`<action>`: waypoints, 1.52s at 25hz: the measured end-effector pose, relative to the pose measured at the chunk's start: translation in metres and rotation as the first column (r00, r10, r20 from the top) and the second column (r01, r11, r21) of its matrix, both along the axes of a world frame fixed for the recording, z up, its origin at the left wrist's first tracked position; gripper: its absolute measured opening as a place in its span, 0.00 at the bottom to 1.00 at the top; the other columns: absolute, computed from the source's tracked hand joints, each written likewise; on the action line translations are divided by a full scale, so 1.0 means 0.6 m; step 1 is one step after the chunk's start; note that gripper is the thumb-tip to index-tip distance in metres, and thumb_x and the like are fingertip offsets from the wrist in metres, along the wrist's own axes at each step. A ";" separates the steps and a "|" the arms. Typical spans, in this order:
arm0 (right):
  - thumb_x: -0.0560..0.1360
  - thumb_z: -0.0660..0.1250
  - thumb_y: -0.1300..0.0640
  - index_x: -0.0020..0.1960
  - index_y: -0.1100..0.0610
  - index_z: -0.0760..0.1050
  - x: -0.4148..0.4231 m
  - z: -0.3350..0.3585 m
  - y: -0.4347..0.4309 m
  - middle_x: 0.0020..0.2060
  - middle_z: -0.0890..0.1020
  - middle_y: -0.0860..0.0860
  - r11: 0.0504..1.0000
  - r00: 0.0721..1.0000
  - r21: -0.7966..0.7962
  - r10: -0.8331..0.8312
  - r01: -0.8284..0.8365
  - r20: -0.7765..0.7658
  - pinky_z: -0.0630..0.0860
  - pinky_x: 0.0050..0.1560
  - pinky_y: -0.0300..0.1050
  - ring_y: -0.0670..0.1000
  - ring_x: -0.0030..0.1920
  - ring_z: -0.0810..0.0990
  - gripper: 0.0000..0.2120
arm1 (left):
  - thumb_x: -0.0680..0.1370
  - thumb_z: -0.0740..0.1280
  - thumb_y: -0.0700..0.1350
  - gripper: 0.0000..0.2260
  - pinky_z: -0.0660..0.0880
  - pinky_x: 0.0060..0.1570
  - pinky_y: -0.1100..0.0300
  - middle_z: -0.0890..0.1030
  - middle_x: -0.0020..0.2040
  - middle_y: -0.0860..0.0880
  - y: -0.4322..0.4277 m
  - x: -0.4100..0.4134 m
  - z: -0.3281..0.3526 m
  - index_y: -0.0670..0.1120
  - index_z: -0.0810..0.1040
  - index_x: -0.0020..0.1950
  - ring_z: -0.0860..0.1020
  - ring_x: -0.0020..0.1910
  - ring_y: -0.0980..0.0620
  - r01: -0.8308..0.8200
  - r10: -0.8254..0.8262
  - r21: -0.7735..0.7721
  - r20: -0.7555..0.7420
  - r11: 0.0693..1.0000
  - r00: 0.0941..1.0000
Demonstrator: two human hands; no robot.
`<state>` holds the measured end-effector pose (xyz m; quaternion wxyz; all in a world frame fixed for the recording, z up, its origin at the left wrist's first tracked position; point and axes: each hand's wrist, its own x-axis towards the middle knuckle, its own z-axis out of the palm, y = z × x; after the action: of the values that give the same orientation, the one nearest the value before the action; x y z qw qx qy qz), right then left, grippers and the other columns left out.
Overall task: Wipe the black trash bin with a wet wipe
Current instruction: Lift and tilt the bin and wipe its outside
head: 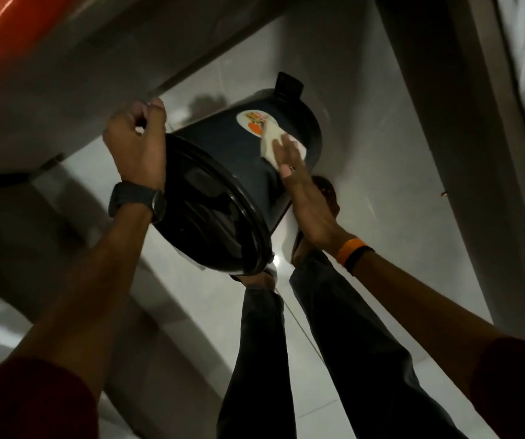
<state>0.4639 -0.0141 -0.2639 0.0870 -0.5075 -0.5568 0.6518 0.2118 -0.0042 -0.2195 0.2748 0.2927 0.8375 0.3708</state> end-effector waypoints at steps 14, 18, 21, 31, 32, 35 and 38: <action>0.85 0.47 0.49 0.82 0.52 0.53 -0.006 0.043 -0.071 0.83 0.51 0.49 0.880 0.911 0.284 0.410 -0.380 -0.053 0.42 0.83 0.50 0.51 0.84 0.46 0.26 | 0.82 0.62 0.53 0.26 0.66 0.28 0.54 0.70 0.23 0.51 -0.001 -0.015 0.013 0.42 0.70 0.27 0.67 0.24 0.49 0.572 -0.582 -0.110 -0.208 0.813 0.786; 0.86 0.46 0.50 0.82 0.55 0.55 -0.016 -0.015 0.062 0.82 0.56 0.52 0.999 0.966 -0.037 -0.023 0.033 0.258 0.46 0.81 0.35 0.52 0.83 0.53 0.25 | 0.81 0.63 0.55 0.28 0.60 0.28 0.54 0.67 0.23 0.49 0.005 -0.031 -0.005 0.40 0.66 0.27 0.62 0.24 0.53 0.472 -0.481 -0.093 -0.116 0.877 0.869; 0.86 0.49 0.50 0.82 0.53 0.55 -0.040 -0.007 0.073 0.81 0.61 0.52 0.998 0.972 -0.012 -0.054 0.058 0.227 0.60 0.80 0.49 0.50 0.80 0.61 0.25 | 0.80 0.64 0.53 0.26 0.61 0.27 0.58 0.66 0.22 0.50 0.015 -0.029 -0.007 0.41 0.65 0.26 0.63 0.23 0.54 0.463 -0.467 -0.056 -0.085 0.884 0.880; 0.87 0.45 0.53 0.83 0.54 0.49 -0.043 -0.056 0.156 0.83 0.47 0.51 1.000 0.930 0.003 -0.009 0.009 0.367 0.46 0.83 0.55 0.52 0.84 0.46 0.24 | 0.79 0.66 0.43 0.23 0.62 0.28 0.74 0.62 0.22 0.53 0.030 -0.008 0.000 0.47 0.62 0.25 0.66 0.22 0.57 0.627 -0.635 -0.115 -0.224 0.770 0.739; 0.87 0.46 0.54 0.83 0.55 0.49 -0.041 -0.043 0.126 0.83 0.48 0.52 0.999 0.954 0.051 -0.004 -0.012 0.301 0.49 0.82 0.56 0.53 0.83 0.48 0.24 | 0.79 0.66 0.42 0.23 0.62 0.29 0.71 0.62 0.22 0.51 0.036 -0.007 0.003 0.45 0.63 0.25 0.64 0.23 0.56 0.620 -0.630 -0.121 -0.219 0.775 0.745; 0.86 0.49 0.52 0.83 0.50 0.51 -0.030 0.026 -0.005 0.83 0.50 0.44 0.948 0.987 0.276 0.158 -0.160 0.029 0.57 0.81 0.51 0.49 0.83 0.52 0.25 | 0.78 0.66 0.41 0.22 0.62 0.33 0.60 0.62 0.23 0.48 0.056 -0.007 0.022 0.43 0.63 0.25 0.64 0.26 0.50 0.600 -0.618 -0.149 -0.160 0.786 0.770; 0.85 0.52 0.46 0.79 0.45 0.62 -0.014 -0.002 -0.002 0.78 0.67 0.45 0.964 0.998 0.263 0.011 -0.027 0.062 0.65 0.78 0.45 0.47 0.79 0.64 0.22 | 0.78 0.60 0.49 0.19 0.62 0.35 0.58 0.70 0.25 0.44 0.073 0.025 0.045 0.46 0.65 0.28 0.71 0.28 0.44 0.738 -0.781 -0.273 -0.324 0.618 0.534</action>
<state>0.4552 -0.0153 -0.2652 0.1308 -0.5055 -0.6457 0.5571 0.2267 0.0395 -0.1925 0.2399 0.6836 0.6820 0.1003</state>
